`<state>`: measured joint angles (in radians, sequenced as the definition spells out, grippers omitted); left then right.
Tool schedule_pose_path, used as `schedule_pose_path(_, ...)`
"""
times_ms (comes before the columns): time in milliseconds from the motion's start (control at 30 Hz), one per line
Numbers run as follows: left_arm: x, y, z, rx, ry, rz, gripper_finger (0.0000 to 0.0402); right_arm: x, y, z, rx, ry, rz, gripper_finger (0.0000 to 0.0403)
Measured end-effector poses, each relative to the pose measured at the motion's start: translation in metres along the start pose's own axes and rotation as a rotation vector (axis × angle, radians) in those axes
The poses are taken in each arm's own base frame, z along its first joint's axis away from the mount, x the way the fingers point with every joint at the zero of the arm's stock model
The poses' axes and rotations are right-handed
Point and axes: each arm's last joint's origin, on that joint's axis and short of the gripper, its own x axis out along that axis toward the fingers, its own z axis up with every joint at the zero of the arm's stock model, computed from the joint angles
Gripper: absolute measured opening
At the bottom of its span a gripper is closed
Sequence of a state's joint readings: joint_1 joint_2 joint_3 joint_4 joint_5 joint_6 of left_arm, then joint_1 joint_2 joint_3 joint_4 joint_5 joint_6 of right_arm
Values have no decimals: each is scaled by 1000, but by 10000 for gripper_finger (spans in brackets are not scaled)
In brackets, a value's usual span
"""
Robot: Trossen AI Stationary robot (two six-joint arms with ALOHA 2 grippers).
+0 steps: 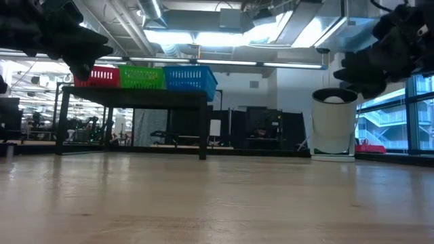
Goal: Pick & Place Office Desk Supplies
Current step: Return to Home Position
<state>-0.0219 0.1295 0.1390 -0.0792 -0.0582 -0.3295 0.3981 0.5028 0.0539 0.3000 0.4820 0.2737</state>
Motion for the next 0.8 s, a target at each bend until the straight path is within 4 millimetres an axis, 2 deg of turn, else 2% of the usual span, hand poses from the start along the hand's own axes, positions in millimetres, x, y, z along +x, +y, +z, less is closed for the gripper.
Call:
schedule_pose_path(167, 0, 0, 0, 8, 4, 3, 100, -4, -4, -7, 1, -18, 1, 174)
schedule_pose_path(333, 0, 2, -2, 12, 13, 54, 98, -5, -5, -5, -4, -37, -27, 174)
schedule_pose_path(600, -1, 6, -7, 10, 41, 154, 102, -6, -14, -7, 36, -85, -296, 174)
schedule_pose_path(800, -1, 7, -8, -16, 55, 150, 98, -7, -15, -8, 45, -85, -328, 174)
